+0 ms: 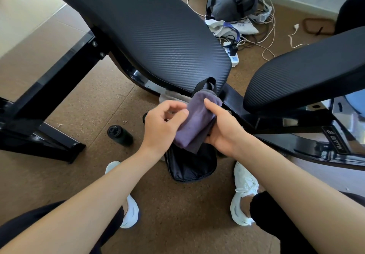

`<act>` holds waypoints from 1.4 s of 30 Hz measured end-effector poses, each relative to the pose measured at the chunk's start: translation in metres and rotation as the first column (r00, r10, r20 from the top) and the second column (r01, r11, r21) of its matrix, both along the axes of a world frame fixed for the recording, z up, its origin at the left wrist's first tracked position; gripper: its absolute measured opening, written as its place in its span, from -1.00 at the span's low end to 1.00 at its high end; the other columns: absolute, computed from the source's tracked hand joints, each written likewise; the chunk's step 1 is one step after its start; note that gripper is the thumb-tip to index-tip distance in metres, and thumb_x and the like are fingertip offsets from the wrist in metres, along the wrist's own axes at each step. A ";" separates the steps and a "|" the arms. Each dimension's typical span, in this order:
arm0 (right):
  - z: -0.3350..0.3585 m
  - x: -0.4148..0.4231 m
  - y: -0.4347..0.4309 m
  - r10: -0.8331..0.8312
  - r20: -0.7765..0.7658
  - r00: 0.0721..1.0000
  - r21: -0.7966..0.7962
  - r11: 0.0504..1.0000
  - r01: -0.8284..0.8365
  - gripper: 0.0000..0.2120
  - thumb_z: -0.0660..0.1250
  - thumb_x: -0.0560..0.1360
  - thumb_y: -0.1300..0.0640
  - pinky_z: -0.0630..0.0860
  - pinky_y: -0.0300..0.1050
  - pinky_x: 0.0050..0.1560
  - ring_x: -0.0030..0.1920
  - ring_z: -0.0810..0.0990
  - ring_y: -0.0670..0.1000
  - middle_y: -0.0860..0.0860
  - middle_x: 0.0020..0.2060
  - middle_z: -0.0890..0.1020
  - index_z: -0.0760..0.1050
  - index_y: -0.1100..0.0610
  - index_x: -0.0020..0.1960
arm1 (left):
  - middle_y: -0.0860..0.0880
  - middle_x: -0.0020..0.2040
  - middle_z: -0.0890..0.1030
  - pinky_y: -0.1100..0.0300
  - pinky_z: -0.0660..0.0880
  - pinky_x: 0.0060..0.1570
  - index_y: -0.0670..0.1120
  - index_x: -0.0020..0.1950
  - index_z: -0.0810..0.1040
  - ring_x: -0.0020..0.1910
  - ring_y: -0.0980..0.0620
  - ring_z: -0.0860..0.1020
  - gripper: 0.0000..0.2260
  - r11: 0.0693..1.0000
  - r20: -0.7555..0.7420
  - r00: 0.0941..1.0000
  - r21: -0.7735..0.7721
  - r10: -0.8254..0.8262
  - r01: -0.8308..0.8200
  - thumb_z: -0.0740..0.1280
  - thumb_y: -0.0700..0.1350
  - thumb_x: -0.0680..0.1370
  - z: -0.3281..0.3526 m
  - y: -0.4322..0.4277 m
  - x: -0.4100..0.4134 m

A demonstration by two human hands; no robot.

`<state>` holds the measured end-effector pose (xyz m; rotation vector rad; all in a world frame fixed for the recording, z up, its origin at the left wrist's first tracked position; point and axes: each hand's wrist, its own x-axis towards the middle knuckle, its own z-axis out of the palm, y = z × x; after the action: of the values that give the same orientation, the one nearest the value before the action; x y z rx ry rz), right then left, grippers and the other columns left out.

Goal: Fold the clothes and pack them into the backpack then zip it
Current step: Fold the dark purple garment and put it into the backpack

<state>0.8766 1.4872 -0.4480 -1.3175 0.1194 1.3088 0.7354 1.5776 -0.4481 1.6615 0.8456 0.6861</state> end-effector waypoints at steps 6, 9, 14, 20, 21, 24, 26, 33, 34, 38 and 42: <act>0.007 -0.001 -0.002 0.033 -0.016 0.999 0.134 0.991 -0.031 -0.56 0.36 0.59 -0.09 0.60 0.11 0.23 0.22 0.67 0.11 0.12 0.22 0.68 0.50 0.13 0.37 | -0.02 0.09 0.70 0.14 0.55 0.10 -0.08 0.24 0.58 0.08 0.04 0.66 -0.55 0.789 0.049 0.984 -0.592 -0.173 0.168 0.49 0.12 0.45 -0.002 0.000 0.003; 0.011 -0.001 -0.002 0.007 0.081 0.997 0.123 0.992 -0.017 -0.64 0.32 0.63 -0.05 0.62 0.01 0.17 0.18 0.69 0.05 0.09 0.16 0.71 0.54 0.14 0.32 | -0.05 0.12 0.73 0.09 0.58 0.18 -0.07 0.26 0.59 0.13 -0.01 0.68 -0.47 0.786 0.046 0.966 -0.572 -0.255 0.235 0.55 0.14 0.38 -0.006 -0.005 0.002; 0.010 0.006 -0.004 0.051 0.245 0.968 0.040 0.997 -0.062 -0.72 0.35 0.62 -0.02 0.63 -0.01 0.12 0.13 0.70 0.05 0.04 0.07 0.74 0.60 0.11 0.24 | 0.00 0.07 0.74 0.03 0.60 0.19 -0.05 0.20 0.64 0.10 0.02 0.69 -0.49 0.867 -0.080 0.955 -0.446 -0.286 0.222 0.66 0.05 0.32 -0.007 0.001 0.000; 0.004 0.013 -0.010 0.148 0.309 0.940 -0.031 0.989 -0.145 -0.74 0.41 0.58 -0.01 0.63 -0.01 -0.02 0.12 0.69 0.06 0.03 0.04 0.74 0.63 0.13 0.17 | 0.11 0.08 0.68 0.25 0.56 0.04 -0.02 0.24 0.58 0.05 0.18 0.63 -0.48 0.917 -0.286 0.871 -0.132 -0.400 0.378 0.65 0.03 0.35 -0.005 0.010 -0.006; 0.002 0.014 -0.011 0.159 0.302 0.940 -0.035 0.987 -0.156 -0.76 0.40 0.59 0.01 0.62 -0.03 -0.04 0.13 0.69 0.06 0.02 0.04 0.75 0.63 0.12 0.17 | 0.12 0.13 0.65 0.21 0.56 0.11 -0.02 0.30 0.54 0.10 0.19 0.61 -0.41 0.909 -0.314 0.854 -0.098 -0.414 0.405 0.65 0.04 0.34 -0.004 0.012 -0.007; -0.003 0.015 -0.014 0.203 0.273 0.940 -0.050 0.979 -0.197 -0.76 0.38 0.60 0.00 0.64 0.03 0.04 0.17 0.67 0.07 0.02 0.09 0.74 0.63 0.10 0.19 | 0.18 0.39 0.49 0.21 0.45 0.33 0.07 0.52 0.35 0.35 0.25 0.47 -0.20 0.879 -0.313 0.828 -0.051 -0.466 0.475 0.64 0.07 0.36 -0.005 0.016 -0.011; -0.006 0.016 -0.013 0.251 0.266 0.931 -0.073 0.968 -0.240 -0.74 0.38 0.60 -0.02 0.63 0.11 0.16 0.19 0.65 0.08 0.03 0.12 0.72 0.63 0.08 0.21 | 0.22 0.52 0.37 0.19 0.34 0.44 0.16 0.59 0.26 0.49 0.25 0.34 -0.17 0.848 -0.270 0.809 -0.059 -0.522 0.527 0.61 0.05 0.41 -0.006 0.016 -0.015; -0.006 0.024 -0.007 0.456 0.609 0.649 -0.286 0.890 -0.356 -0.79 0.41 0.56 -0.08 0.61 0.00 0.04 -0.05 0.65 0.00 -0.01 -0.08 0.69 0.63 0.04 0.08 | 0.22 0.49 0.43 0.27 0.29 0.46 0.17 0.51 0.41 0.48 0.29 0.34 -0.43 0.813 -0.246 0.776 -0.118 -0.581 0.571 0.50 -0.09 0.55 -0.009 0.025 -0.030; -0.007 0.026 -0.006 0.473 0.703 0.531 -0.340 0.880 -0.333 -0.80 0.42 0.56 -0.08 0.58 -0.05 0.02 -0.07 0.64 -0.02 -0.02 -0.10 0.69 0.63 0.02 0.06 | 0.23 0.47 0.44 0.23 0.31 0.45 0.20 0.49 0.42 0.47 0.27 0.36 -0.44 0.821 -0.272 0.777 -0.118 -0.568 0.559 0.51 -0.05 0.54 -0.012 0.027 -0.033; -0.018 0.035 -0.007 0.564 0.793 0.228 -0.485 0.812 -0.324 -0.82 0.41 0.55 -0.02 0.48 -0.10 0.12 0.04 0.59 -0.03 -0.01 -0.01 0.65 0.65 0.02 0.11 | 0.16 0.43 0.49 0.01 0.43 0.38 0.29 0.46 0.41 0.37 0.06 0.48 -0.45 0.870 -0.532 0.715 -0.088 -0.453 0.485 0.50 0.10 0.51 -0.036 0.034 -0.051; -0.033 0.035 -0.015 0.716 0.696 0.042 -0.639 0.646 -0.418 -0.70 0.42 0.54 -0.04 0.44 0.08 0.34 0.28 0.49 0.12 0.07 0.21 0.51 0.59 -0.04 0.26 | 0.01 0.43 0.52 -0.09 0.47 0.29 0.33 0.48 0.35 0.33 -0.14 0.52 -0.42 0.914 -0.696 0.634 -0.084 -0.339 0.396 0.46 0.15 0.50 -0.058 0.038 -0.061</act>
<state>0.9119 1.4725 -0.4811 -2.3556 -1.3011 0.8928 0.6743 1.6155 -0.5062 2.1218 0.9499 -0.2542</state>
